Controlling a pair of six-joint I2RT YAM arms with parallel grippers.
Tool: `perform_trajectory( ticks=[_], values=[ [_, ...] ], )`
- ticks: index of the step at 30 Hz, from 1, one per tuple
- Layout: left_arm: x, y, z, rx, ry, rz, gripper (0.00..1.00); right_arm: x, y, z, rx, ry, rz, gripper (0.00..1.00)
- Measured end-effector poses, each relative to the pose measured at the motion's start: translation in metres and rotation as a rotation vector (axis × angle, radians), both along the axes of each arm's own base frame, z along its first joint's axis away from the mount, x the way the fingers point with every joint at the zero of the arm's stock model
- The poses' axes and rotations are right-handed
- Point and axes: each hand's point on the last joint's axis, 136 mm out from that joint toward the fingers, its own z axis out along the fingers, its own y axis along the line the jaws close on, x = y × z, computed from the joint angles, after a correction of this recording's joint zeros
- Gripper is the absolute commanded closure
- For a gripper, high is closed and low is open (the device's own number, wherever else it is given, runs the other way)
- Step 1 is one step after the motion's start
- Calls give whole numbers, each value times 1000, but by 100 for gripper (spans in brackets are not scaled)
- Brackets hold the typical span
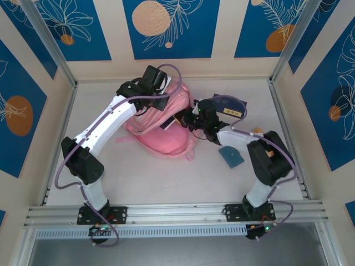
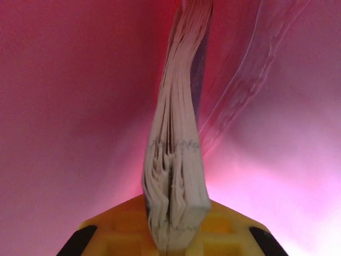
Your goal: Pack the student bag
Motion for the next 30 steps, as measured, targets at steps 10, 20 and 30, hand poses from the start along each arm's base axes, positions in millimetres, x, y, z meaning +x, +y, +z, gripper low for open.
perform_trajectory(
  ticks=[10,20,30],
  values=[
    [2,0,-4,-19,16,33,100,32,57,-48,-6,88,-89,100],
    [7,7,-3,-36,14,81,100,39,82,-56,-3,144,-36,46],
    [13,19,-8,-26,22,106,100,-52,46,-13,-28,198,123,50]
  ],
)
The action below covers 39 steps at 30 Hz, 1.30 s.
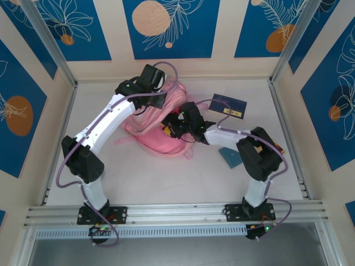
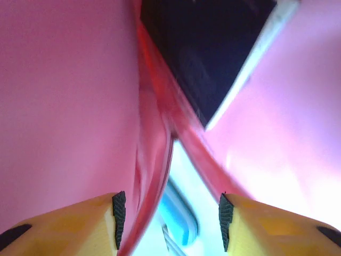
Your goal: Pack the student bag
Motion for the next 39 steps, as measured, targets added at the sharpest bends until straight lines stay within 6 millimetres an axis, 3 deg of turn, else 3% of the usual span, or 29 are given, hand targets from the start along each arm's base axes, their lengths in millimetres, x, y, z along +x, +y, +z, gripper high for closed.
perform_trajectory(
  ticks=[5,8,11,13,15,19,24,30,35,39],
  values=[
    [-2,13,-30,31,31,25,100,-54,-27,11,-155,-55,35,49],
    [-15,28,-55,59,62,39,100,-77,-53,8,-278,-84,34,40],
    [-32,44,-73,75,83,58,100,-78,-89,3,-434,-120,-12,31],
    [-44,54,-82,80,93,71,90,-74,-113,-2,-543,-133,-36,27],
    [-56,62,-90,69,106,94,71,-65,-136,-4,-637,-142,-52,24],
    [-75,74,-101,47,138,147,35,-29,-171,-4,-760,-139,-85,24],
    [-84,90,-94,-14,125,231,14,36,-212,-8,-886,-120,-155,24],
    [-99,115,-90,-58,107,308,3,102,-249,-36,-1017,-69,-163,28],
    [-106,128,-92,-78,110,345,0,164,-256,-54,-1075,-65,-146,30],
    [-109,122,-93,-123,132,330,0,196,-260,-60,-1091,-71,-141,36]
  ],
)
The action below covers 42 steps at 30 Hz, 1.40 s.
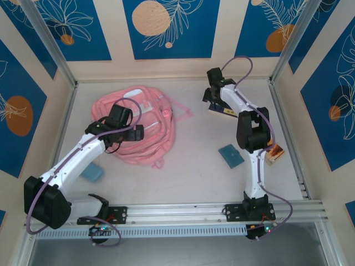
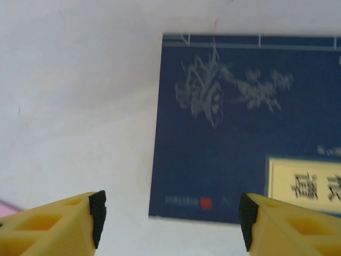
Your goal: Pack the student bag
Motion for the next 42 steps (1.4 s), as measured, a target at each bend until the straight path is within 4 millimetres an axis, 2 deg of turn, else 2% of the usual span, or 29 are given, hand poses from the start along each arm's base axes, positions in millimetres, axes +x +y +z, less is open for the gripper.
perform_trajectory(
  ticks=[4,8,13,16,22,23,24,31,35,40,42],
  values=[
    [-4,-6,-6,-34,23,-11,0,13,-2,-9,9,18,11,45],
    [-4,-11,-6,-59,25,-26,0,16,-4,-26,25,58,10,44],
    [-1,-17,-5,-88,14,-42,0,8,-4,-56,28,138,22,43],
    [1,-20,-7,-95,16,-47,0,10,-3,-51,38,137,31,44],
    [3,-24,-16,-97,42,-55,0,-1,-3,-56,31,186,50,45],
    [3,-24,-17,-99,44,-57,0,-2,-3,-56,29,192,58,50],
    [3,-24,-18,-98,48,-57,0,-4,-3,-57,25,199,67,52],
    [3,-25,-21,-96,56,-58,0,-14,-5,-59,4,244,106,55],
    [3,-25,-21,-100,58,-61,0,-17,-4,-59,3,249,124,48],
    [2,-27,-21,-106,62,-65,0,-20,2,-58,20,257,166,31],
    [2,-27,-22,-107,66,-67,0,-20,6,-57,10,255,187,28]
  ],
)
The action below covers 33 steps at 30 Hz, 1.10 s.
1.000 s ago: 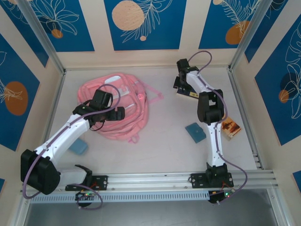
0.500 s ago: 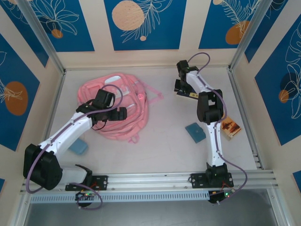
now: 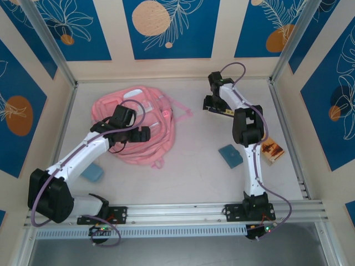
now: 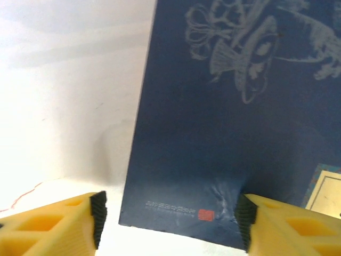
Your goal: Pack the student bag
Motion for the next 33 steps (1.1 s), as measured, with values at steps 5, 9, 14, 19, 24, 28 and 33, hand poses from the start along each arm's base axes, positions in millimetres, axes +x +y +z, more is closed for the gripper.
perform_trajectory(
  ticks=[5,9,14,19,24,28,33],
  values=[
    [0,0,-1,3,3,-2,0,-5,5,0,-42,16,27,32],
    [0,0,-1,3,3,-2,0,-5,0,-3,-88,25,36,35],
    [0,0,-1,3,3,-2,0,-6,-3,-3,-120,28,64,41],
    [0,0,-1,3,3,-2,0,-7,-5,-3,-140,33,96,55],
    [0,0,-1,2,3,-3,0,-7,-5,-3,-146,34,122,69],
    [-1,-1,-1,-3,6,-7,0,-6,-5,-2,-149,32,133,72],
    [-1,-1,-1,-4,6,-7,0,-6,-4,1,-152,23,153,82]
  ],
)
